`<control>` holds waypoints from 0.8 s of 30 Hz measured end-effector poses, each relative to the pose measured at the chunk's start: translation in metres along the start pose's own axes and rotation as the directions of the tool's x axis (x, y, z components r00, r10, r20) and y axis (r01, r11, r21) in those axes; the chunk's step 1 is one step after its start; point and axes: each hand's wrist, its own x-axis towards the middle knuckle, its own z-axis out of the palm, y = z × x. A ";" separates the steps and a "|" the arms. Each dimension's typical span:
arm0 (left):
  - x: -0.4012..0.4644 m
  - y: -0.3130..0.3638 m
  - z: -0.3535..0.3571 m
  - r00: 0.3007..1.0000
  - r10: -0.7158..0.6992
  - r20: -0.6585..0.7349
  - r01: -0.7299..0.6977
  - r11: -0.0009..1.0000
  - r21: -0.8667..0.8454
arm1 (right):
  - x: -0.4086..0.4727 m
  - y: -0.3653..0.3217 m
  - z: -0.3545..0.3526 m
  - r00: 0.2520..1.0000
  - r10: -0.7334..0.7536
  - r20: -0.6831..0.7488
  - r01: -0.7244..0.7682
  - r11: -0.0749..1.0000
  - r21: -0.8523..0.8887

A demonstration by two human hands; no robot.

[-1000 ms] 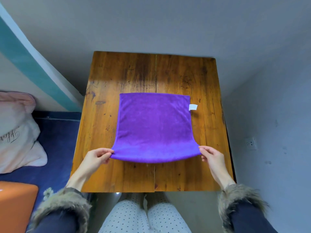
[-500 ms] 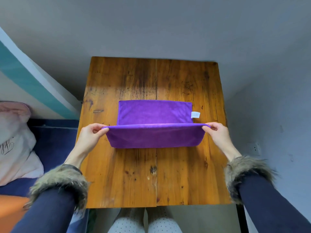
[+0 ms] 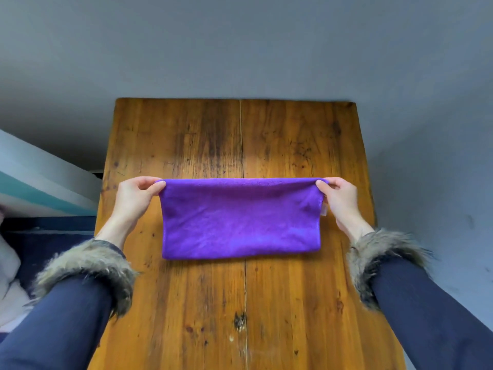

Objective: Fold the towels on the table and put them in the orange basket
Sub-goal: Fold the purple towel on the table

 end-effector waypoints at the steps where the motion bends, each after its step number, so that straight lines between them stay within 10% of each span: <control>1: 0.007 -0.005 0.005 1.000 -0.018 0.001 0.018 1.000 0.010 | 0.006 0.005 0.005 1.000 0.014 -0.002 -0.015 1.000 -0.023; 24: -0.036 -0.053 0.017 0.976 -0.195 0.098 0.199 0.980 -0.030 | 0.005 0.041 0.012 0.997 0.082 -0.002 -0.080 0.971 -0.226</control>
